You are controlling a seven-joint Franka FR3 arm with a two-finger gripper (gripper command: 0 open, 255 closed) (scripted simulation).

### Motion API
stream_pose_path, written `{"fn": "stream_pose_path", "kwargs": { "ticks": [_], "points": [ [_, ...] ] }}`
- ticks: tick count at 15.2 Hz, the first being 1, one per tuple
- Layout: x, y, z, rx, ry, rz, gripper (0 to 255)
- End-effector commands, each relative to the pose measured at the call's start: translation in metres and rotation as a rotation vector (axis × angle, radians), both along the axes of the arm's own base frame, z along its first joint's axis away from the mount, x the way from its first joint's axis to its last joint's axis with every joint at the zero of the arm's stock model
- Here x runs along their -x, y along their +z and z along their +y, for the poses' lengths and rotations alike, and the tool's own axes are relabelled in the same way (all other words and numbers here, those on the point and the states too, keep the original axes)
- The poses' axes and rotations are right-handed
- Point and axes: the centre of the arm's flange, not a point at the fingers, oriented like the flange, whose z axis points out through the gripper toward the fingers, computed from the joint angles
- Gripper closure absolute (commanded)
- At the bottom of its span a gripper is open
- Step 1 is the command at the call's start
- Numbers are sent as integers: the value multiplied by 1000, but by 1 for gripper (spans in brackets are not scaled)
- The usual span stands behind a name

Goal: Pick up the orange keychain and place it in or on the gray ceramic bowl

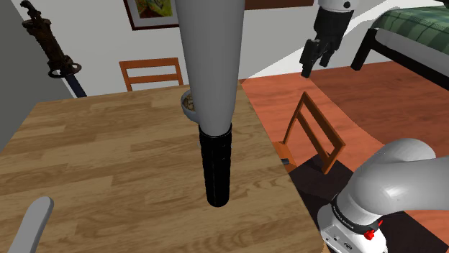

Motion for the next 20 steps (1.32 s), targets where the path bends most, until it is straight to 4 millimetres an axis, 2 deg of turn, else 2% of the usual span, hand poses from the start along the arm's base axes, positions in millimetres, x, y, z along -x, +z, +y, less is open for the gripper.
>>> {"fn": "stream_pose_path", "kwargs": {
  "ticks": [1,11,20],
  "points": [
    [0,0,0,0,0,0,0],
    [-61,-87,77,-6,271,10,0],
    [-96,-166,158,-11,515,19,0]
  ]
}}
